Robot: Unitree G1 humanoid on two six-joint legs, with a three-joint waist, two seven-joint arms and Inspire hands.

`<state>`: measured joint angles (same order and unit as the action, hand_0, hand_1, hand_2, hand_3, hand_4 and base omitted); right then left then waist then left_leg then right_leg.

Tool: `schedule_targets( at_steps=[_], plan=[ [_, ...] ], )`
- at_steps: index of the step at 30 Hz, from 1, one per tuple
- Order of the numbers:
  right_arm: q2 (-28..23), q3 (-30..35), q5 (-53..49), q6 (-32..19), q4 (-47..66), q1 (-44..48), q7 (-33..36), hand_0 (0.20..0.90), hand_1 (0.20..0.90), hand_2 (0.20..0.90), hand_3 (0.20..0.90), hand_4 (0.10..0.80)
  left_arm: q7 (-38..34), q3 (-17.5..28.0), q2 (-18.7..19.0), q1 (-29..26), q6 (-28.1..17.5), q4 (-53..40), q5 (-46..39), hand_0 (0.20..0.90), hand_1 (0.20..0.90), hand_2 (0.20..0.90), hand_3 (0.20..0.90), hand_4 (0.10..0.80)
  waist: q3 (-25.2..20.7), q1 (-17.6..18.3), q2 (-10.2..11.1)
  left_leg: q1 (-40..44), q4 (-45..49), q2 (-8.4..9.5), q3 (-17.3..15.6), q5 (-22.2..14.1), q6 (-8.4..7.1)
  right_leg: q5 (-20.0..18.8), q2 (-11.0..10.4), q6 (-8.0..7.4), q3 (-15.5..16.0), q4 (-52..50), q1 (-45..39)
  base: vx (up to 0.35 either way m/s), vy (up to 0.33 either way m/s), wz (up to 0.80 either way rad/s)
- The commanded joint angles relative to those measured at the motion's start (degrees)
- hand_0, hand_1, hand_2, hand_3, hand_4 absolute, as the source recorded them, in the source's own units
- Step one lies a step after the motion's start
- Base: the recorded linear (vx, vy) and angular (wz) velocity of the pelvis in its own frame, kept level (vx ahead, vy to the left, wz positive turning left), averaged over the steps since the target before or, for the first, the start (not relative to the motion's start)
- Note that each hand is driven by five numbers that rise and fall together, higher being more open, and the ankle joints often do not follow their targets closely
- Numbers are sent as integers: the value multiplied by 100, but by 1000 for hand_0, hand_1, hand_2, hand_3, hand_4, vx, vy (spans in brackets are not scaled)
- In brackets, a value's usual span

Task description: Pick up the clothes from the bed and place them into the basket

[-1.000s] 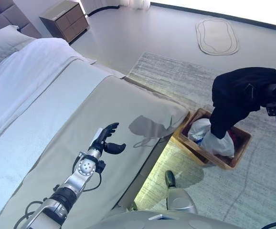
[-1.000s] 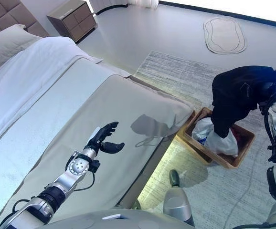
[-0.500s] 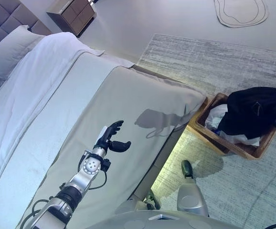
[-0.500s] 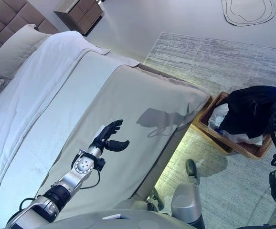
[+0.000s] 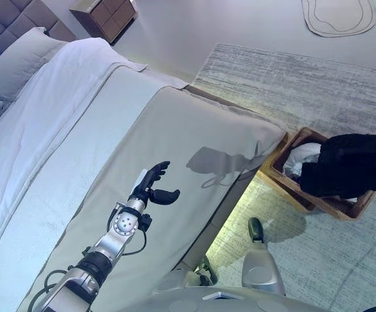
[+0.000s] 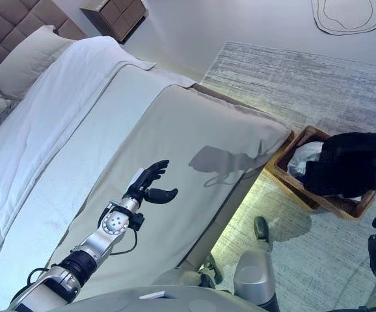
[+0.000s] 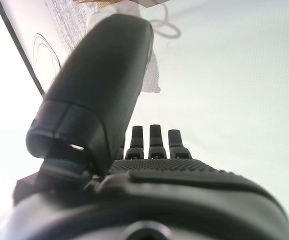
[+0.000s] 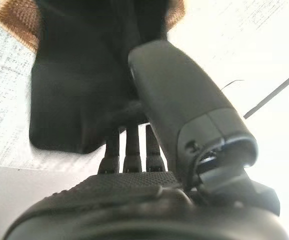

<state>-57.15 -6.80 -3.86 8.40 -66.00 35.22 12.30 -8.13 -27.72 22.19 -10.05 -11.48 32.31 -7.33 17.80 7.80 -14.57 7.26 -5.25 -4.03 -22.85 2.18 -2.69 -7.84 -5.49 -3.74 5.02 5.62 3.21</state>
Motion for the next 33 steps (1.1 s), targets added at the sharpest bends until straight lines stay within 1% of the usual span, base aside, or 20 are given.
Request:
schedule_targets(
  at_steps=[1, 8, 13, 19, 22, 24, 25, 26, 27, 29, 32, 33],
  plan=[
    [-122, -19, 166, -381, 192, 199, 345, 900, 900, 900, 900, 800, -131, 105, 520, -93, -391, -341, -164, 900, 900, 900, 900, 800, -427, -41, 691, 341, 25, -244, 181, -436, -251, 349, -220, -152, 26, -62, -262, 3, 4, 5],
    [-46, -5, 200, -373, 227, 88, 245, 900, 900, 900, 900, 800, -207, 178, 507, -75, -414, -247, -119, 900, 900, 900, 900, 800, -535, -58, 813, 380, 25, -279, 170, -436, -252, 354, -178, -149, 34, -62, -317, -3, 4, 2],
    [5, -64, 232, -483, 326, 103, 257, 900, 900, 900, 900, 800, -279, 270, 520, -81, -356, -223, -106, 900, 900, 900, 900, 800, -649, -95, 917, 450, 25, -308, 171, -455, -250, 371, -158, -140, 49, -62, -400, 0, 0, 0],
    [189, -134, -120, -616, 1042, 237, 383, 900, 900, 900, 900, 800, -266, 443, 498, 22, -368, -157, -128, 900, 900, 900, 900, 800, -777, -133, 1040, 503, 25, -323, 189, -469, -239, 390, -114, -116, 59, -62, -481, 0, 5, 0],
    [466, -124, -146, -539, 1744, 110, 515, 900, 900, 900, 900, 800, -192, 518, 437, 82, -402, -54, -122, 900, 900, 900, 900, 800, -838, -127, 1100, 516, 25, -330, 207, -476, -229, 391, -106, -118, 63, -62, -509, -1, 23, 0],
    [758, -214, 62, -456, 2315, -45, 669, 900, 900, 900, 900, 800, -168, 554, 356, 92, -407, 26, -113, 900, 900, 900, 900, 800, -896, -127, 1164, 491, 25, -336, 215, -474, -217, 375, -103, -115, 49, -62, -486, 0, 0, 0],
    [772, -217, 91, -458, 2346, -60, 669, 900, 900, 900, 900, 800, -168, 556, 353, 95, -410, 29, -115, 900, 900, 900, 900, 800, -901, -127, 1168, 488, 25, -337, 216, -474, -217, 375, -102, -115, 48, -62, -485, 0, 0, 0],
    [890, -271, 204, -463, 2576, -166, 704, 900, 900, 900, 900, 800, -172, 570, 316, 119, -424, 56, -113, 900, 900, 900, 900, 800, -909, -124, 1193, 491, 25, -342, 232, -477, -210, 375, -101, -115, 49, -62, -496, 0, 0, 0],
    [1143, -385, 459, -431, 2919, -321, 819, 900, 900, 900, 900, 800, -243, 576, 225, 143, -448, 115, -101, 900, 900, 900, 900, 800, -926, -134, 1243, 482, 25, -351, 260, -481, -198, 370, -97, -112, 52, -62, -496, -28, 32, 2],
    [1307, -470, 668, -489, 3037, -414, 863, 900, 900, 900, 900, 800, -302, 580, 163, 156, -463, 161, -116, 900, 900, 900, 900, 800, -934, -154, 1276, 471, 25, -352, 293, -481, -190, 369, -100, -113, 67, -62, -502, -15, 7, 1],
    [1685, -687, 1084, -587, 3452, -763, 927, 900, 900, 900, 900, 800, -460, 622, 28, 282, -415, 133, -68, 900, 900, 900, 900, 800, -950, -277, 1366, 412, 25, -383, 416, -446, -167, 365, -130, -126, 155, -62, -527, -38, -7, 8],
    [1716, -719, 1123, -605, 3524, -804, 920, 900, 900, 900, 900, 800, -475, 622, 11, 299, -388, 128, -90, 900, 900, 900, 900, 800, -952, -295, 1375, 401, 25, -387, 435, -437, -164, 364, -142, -130, 179, -62, -533, -39, 1, 11]
  ],
)
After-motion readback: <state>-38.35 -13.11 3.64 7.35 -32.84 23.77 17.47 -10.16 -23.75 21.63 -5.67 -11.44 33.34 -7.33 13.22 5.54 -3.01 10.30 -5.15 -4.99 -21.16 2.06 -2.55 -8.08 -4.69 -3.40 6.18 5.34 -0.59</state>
